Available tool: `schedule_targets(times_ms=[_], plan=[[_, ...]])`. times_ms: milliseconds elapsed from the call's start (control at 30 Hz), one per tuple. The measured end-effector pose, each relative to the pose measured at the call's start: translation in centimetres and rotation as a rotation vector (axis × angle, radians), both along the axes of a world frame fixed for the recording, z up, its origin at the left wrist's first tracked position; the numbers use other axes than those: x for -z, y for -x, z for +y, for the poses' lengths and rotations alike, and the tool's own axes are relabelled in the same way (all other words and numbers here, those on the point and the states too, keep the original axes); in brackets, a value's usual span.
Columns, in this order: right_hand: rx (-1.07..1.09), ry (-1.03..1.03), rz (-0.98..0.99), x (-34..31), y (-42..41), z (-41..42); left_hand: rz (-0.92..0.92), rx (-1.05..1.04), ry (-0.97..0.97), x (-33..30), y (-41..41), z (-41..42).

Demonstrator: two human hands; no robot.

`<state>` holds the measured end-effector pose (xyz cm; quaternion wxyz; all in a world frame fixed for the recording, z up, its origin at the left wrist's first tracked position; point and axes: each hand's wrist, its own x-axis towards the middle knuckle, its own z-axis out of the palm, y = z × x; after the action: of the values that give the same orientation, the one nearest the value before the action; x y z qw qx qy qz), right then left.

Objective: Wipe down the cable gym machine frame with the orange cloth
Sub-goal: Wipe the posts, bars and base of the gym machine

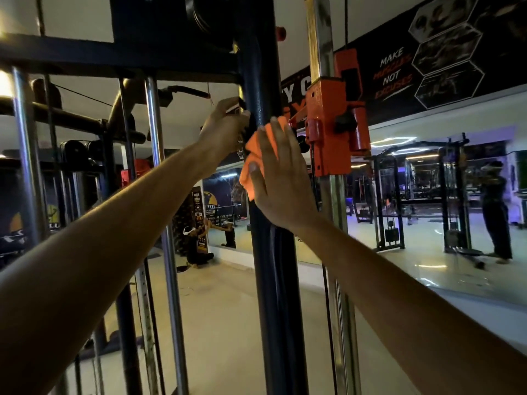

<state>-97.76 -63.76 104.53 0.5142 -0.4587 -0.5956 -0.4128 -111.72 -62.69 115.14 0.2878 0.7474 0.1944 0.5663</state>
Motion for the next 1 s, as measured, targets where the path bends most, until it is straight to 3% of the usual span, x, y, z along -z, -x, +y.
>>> schedule_targets(times_ms=[100,300,367,567,633,833,900,1000], plan=[[0.025,-0.026,-0.012,1.0,0.2,0.1,-0.013,0.009,0.037,0.4,0.0,0.4],[-0.06,0.071,0.065,14.1,1.2,-1.3,0.048,0.034,0.078,3.4,0.0,1.6],[-0.058,0.074,0.069,13.7,1.0,-1.1,0.041,0.045,0.089,4.1,-0.2,1.8],[0.002,0.009,0.054,4.8,0.8,-0.3,0.022,0.039,0.108,4.5,-0.2,1.4],[-0.005,-0.008,0.05,6.7,1.0,-0.4,0.03,0.04,0.103,4.8,-0.2,1.8],[-0.057,0.146,0.03,21.4,1.1,-2.1,0.106,0.112,0.111,7.6,0.2,2.2],[-0.073,0.152,0.039,20.6,0.9,-2.0,0.107,0.118,0.126,8.2,0.3,2.2],[-0.059,0.082,0.054,14.0,0.9,-1.1,0.099,0.15,0.135,8.2,0.5,2.3]])
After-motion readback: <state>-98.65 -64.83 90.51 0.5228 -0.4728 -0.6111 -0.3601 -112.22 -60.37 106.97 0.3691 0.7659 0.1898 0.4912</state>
